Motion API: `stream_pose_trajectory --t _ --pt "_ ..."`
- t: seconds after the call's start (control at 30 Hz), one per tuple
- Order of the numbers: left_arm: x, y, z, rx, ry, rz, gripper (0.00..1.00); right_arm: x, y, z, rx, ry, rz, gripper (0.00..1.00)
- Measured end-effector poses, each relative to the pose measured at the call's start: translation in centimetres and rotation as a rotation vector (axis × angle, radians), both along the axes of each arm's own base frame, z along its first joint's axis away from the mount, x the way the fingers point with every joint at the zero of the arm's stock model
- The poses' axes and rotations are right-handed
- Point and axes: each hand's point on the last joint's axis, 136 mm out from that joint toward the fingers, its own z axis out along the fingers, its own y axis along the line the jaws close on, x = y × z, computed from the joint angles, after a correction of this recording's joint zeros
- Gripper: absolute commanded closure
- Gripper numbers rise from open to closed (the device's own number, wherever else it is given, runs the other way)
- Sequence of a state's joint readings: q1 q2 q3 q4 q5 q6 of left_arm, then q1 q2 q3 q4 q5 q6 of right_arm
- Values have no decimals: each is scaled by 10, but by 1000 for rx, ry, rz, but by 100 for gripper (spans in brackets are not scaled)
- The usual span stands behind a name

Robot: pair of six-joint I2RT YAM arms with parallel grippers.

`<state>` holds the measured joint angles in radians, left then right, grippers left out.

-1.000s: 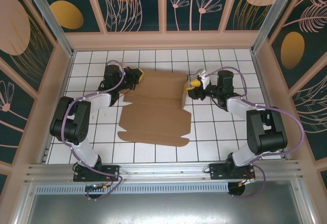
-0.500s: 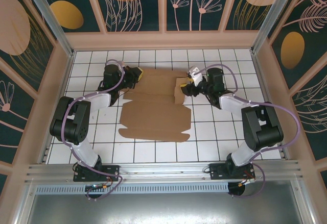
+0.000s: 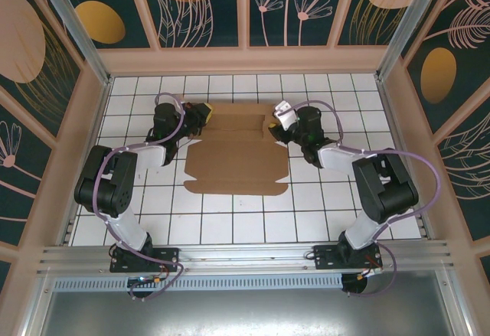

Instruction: Fold the paper box

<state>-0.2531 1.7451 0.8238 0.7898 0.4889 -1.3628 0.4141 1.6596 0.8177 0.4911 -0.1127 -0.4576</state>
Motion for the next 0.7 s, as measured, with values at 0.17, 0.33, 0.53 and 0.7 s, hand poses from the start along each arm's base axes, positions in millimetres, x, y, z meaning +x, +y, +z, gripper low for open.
stream_pose_trajectory --t 0.17,0.33,0.53,0.7 --pt "2 2 0 6 3 15 100 8 1 -2 -3 -30 -24 45" --pt "7 4 1 20 17 30 100 23 3 -3 -11 -44 -41 48" --pt "9 4 1 22 27 34 100 31 8 -8 -22 -47 -42 59" --pt "12 4 2 10 39 38 100 34 8 -8 -23 -54 -55 65"
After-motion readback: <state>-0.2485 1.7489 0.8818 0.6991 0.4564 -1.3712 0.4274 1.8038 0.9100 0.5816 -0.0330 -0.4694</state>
